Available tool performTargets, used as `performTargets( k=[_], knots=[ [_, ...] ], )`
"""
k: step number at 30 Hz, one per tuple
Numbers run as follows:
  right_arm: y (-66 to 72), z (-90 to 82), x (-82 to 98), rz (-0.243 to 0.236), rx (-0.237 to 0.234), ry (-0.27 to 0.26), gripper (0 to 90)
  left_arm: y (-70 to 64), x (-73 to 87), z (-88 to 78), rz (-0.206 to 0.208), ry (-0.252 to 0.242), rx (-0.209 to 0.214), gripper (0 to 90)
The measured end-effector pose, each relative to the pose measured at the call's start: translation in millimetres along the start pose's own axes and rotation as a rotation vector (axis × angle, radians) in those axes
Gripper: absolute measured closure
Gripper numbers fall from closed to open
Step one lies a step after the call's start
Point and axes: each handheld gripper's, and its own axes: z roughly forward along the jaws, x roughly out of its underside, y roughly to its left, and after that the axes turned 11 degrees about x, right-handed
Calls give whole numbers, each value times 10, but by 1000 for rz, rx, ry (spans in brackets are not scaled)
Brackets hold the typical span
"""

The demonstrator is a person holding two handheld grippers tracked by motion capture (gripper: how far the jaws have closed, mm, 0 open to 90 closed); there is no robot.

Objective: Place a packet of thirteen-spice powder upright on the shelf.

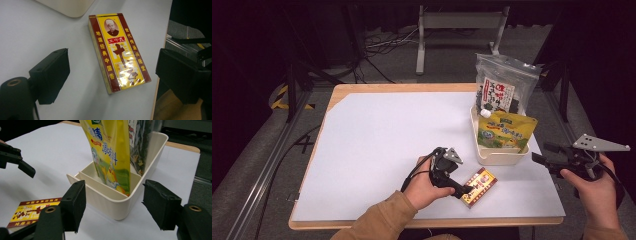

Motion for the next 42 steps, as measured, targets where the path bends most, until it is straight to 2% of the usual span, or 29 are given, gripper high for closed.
performTargets(
  k=[3,6,10,17,19,24,30,33,39,42],
  knots=[
    [6,-21,13,1,6,0,349,-9,-12,46,-12,6,-16,131],
    [18,-35,40,1,10,3,344,-13,-28,118,-13,9,-6,125],
    [21,-57,78,4,19,11,342,-35,-23,240,-24,39,-13,109],
    [30,-74,108,4,24,15,341,-60,-7,417,-17,72,-35,83],
    [31,-73,112,5,23,16,338,-48,7,468,-4,93,-44,80],
    [24,-68,119,7,23,17,334,-35,32,517,-6,105,-50,78],
    [25,-68,123,15,24,19,327,-44,46,579,11,130,-52,85],
    [28,-64,126,12,24,20,327,-51,52,597,20,139,-52,104],
    [29,-53,129,15,22,21,325,-99,53,603,44,148,-49,197],
    [34,-40,128,13,21,24,324,-108,54,602,50,156,-56,204]
  ],
)
